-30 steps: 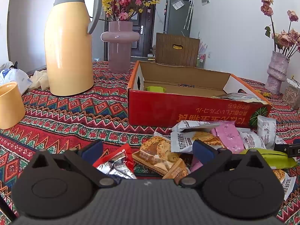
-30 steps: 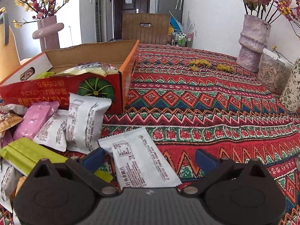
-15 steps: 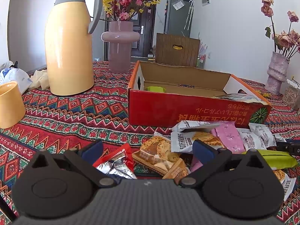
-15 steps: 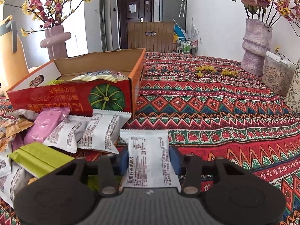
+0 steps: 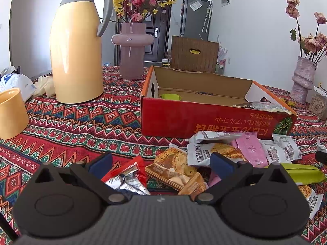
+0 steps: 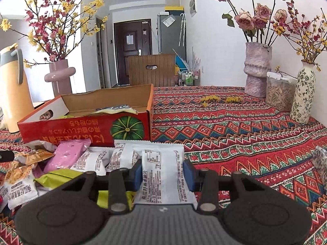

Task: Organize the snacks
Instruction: 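Grasp the red-and-silver packet with the left tool while the right tool holds its packet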

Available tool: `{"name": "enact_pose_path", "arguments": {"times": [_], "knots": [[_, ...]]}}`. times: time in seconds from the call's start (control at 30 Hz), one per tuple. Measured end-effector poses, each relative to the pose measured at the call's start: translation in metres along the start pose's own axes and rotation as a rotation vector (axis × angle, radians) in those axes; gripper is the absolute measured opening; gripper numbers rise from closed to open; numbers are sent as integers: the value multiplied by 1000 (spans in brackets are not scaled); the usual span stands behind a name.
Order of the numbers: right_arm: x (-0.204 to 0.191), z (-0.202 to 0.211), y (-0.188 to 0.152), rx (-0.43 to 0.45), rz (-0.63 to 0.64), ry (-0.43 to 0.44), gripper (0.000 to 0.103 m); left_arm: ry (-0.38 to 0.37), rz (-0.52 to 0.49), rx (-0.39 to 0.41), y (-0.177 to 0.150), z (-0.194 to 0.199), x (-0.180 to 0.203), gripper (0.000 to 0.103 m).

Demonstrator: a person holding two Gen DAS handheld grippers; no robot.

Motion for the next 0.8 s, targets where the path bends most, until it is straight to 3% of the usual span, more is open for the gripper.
{"name": "enact_pose_path", "arguments": {"times": [0.8], "knots": [[-1,3,-13,31,-37,-6,41,102,-11,-49,13,31,-9,103]]}}
Point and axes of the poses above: each gripper's, at about its wrist camera, not at the fingertips, and z roughly against the way its jaws point, x to its right, y to its top, the point moved 1 cm from there along -z, roughly the way its jaws point, and after that the axes turned 2 degrees about z, right-handed, at the moved point
